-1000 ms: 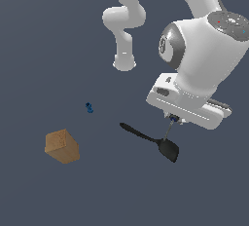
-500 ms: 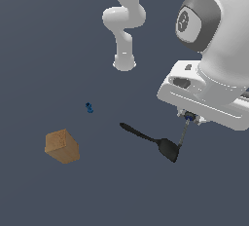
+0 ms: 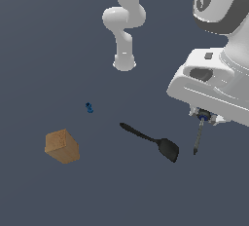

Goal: Pick up a designated object from a clutter of objects.

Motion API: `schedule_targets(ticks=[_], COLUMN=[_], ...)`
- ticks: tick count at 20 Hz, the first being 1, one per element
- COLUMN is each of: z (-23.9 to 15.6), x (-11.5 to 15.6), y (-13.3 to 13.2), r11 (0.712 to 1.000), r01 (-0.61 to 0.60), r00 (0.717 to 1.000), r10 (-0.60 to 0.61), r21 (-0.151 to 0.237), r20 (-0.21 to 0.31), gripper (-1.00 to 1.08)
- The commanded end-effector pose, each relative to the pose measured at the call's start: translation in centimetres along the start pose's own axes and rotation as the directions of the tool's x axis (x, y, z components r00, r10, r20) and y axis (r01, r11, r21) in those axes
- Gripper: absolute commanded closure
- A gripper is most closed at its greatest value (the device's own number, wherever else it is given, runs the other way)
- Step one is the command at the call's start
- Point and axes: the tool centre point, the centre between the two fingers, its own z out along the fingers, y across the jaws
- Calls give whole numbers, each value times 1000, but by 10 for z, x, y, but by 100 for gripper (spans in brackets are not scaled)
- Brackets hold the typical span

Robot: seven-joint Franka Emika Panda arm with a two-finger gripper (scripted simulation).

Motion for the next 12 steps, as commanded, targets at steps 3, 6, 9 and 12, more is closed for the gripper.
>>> schedule_targets(ticks=[3, 6, 9, 12], z=[-10, -14, -15, -16], x=[4, 5, 6, 6], y=[-5, -7, -8, -9], r11=[1000, 1000, 1000, 1000], r01=[0, 0, 0, 0], r00=[1000, 1000, 1000, 1000], r10=[0, 0, 0, 0], r21=[0, 0, 0, 0], r20=[0, 0, 0, 0], gripper=[108, 108, 108, 108])
